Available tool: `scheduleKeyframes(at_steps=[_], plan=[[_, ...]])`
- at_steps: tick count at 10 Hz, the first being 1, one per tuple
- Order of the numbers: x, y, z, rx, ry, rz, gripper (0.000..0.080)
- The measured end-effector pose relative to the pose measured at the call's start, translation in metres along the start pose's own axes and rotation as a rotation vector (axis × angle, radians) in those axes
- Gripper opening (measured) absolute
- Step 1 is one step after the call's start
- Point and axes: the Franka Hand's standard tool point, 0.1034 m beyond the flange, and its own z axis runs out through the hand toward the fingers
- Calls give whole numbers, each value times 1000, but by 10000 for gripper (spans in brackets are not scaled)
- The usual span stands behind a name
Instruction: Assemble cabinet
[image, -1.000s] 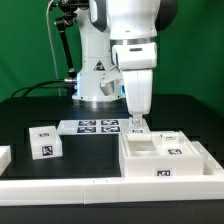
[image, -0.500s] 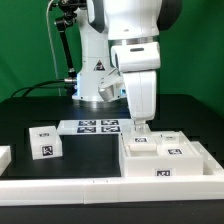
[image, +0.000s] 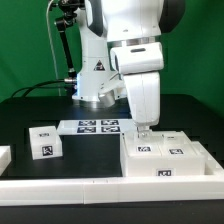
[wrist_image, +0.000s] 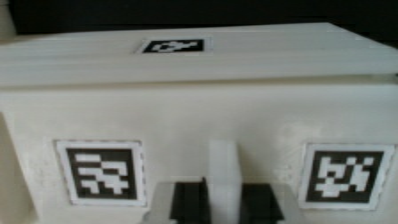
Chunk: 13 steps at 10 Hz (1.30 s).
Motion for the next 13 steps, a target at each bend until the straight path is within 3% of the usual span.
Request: scheduleKeyframes(at_steps=[1, 3, 7, 9, 10, 12, 13], plan=[[0, 7, 1, -6, 4, -18, 70], [0, 7, 1, 8, 2, -27, 70], [2, 5, -1, 7, -3, -29, 70], [1, 1, -9, 1, -20, -38, 377], [1, -5, -12, -2, -27, -44, 377], [1, -22, -23, -40, -37, -29, 724], [1, -32, -27, -57, -39, -7, 724]])
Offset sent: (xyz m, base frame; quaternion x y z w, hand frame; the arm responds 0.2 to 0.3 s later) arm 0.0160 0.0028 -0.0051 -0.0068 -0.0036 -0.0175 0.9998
